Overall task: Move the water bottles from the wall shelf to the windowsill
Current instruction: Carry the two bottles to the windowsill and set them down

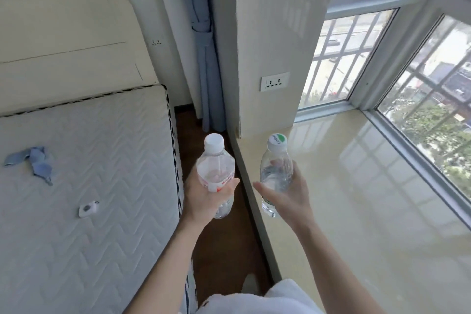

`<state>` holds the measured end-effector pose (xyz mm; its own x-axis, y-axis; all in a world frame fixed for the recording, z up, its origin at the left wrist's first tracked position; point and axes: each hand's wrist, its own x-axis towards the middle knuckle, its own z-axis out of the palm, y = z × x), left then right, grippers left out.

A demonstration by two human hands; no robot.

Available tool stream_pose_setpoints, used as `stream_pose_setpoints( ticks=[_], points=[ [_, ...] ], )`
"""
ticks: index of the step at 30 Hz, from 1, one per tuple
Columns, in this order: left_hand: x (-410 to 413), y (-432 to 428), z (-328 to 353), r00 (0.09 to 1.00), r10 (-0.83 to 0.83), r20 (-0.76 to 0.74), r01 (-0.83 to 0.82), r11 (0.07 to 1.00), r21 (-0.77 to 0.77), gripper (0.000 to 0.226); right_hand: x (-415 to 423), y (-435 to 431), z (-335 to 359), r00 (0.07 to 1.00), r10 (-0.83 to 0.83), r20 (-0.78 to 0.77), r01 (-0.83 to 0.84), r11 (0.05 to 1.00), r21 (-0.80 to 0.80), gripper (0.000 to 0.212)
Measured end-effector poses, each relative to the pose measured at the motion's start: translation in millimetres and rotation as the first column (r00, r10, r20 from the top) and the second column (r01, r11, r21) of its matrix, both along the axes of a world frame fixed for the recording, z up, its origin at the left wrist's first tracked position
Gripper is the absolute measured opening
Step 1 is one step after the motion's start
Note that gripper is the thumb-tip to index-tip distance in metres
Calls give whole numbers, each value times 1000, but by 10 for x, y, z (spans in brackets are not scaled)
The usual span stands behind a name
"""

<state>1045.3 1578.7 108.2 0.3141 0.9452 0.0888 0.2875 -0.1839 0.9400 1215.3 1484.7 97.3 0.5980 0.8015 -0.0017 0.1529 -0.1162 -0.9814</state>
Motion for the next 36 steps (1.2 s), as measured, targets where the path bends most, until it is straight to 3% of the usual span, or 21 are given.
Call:
stream_pose_setpoints(
  ticks=[9,14,19,23,28,32,36],
  points=[
    [759,815,-65,992,-123,9,123,992,-38,64,643,676,-74,995,-97,-19,96,995,-29,59],
    [1229,1237,-186,977,-211,28,213,973,-87,65,997,894,-125,977,-211,-14,210,977,-43,51],
    [1860,1610,-184,927,-375,16,375,920,-115,69,1416,1097,-131,921,-388,-31,386,921,-55,57],
    [2404,1921,-182,846,-534,22,530,835,-148,55,1690,1200,-160,834,-549,-51,547,835,-54,56],
    [3015,2155,-295,694,-719,44,711,674,-199,56,1875,1247,-233,672,-738,-64,735,675,-71,52],
    [3417,2212,-485,571,-817,85,795,524,-304,57,1906,1181,-382,539,-836,-102,831,547,-97,56],
    [3667,2133,-728,509,-856,90,811,443,-382,65,1875,1019,-586,395,-913,-103,903,406,-141,60]
  ],
)
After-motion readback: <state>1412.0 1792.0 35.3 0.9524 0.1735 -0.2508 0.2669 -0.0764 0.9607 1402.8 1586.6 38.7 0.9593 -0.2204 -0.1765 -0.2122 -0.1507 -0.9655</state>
